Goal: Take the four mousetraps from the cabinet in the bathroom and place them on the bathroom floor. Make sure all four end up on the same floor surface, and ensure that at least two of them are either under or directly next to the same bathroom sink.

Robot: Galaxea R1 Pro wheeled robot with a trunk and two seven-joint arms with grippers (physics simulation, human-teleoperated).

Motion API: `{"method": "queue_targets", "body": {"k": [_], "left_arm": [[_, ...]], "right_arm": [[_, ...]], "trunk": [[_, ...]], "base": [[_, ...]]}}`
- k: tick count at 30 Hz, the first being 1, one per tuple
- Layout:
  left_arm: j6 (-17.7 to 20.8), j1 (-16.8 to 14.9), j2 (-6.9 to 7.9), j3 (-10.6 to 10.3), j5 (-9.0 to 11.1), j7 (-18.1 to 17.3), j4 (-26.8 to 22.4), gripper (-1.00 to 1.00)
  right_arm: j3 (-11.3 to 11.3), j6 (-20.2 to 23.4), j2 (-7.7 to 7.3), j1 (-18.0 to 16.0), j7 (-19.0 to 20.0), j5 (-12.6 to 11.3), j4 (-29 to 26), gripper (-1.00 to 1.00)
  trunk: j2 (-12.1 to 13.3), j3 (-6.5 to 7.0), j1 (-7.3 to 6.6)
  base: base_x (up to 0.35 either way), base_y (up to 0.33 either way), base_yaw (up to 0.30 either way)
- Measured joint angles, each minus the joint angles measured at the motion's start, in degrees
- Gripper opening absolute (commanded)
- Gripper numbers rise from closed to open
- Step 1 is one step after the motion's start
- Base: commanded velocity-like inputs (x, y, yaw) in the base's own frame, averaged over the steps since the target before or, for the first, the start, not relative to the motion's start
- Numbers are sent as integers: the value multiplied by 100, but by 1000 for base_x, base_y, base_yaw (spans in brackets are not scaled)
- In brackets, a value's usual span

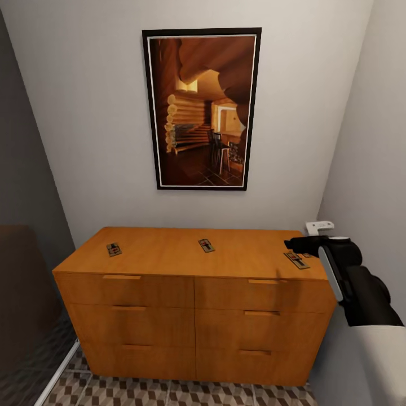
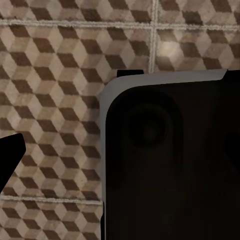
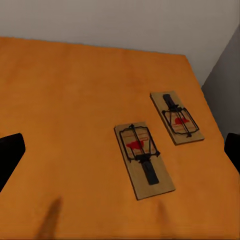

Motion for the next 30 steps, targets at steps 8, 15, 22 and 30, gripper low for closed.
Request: {"method": "queue_targets", "body": {"k": [8, 15, 22, 30], "left_arm": [[0, 0, 0, 0, 0, 0, 0, 100], [0, 0, 0, 0, 0, 0, 0, 100], [0, 0, 0, 0, 0, 0, 0, 100], [2, 1, 0, 0, 0, 0, 21, 100]], "right_arm": [[-3, -31, -116, 0, 124, 0, 392, 100], [-4, -206, -161, 0, 163, 0, 767, 100], [-4, -228, -165, 0, 171, -1, 840, 100], [-4, -235, -166, 0, 173, -1, 858, 100]], "trunk": [[0, 0, 0], [0, 0, 0], [0, 0, 0], [0, 0, 0]], "base": [[0, 0, 0], [0, 0, 0], [0, 0, 0], [0, 0, 0]]}}
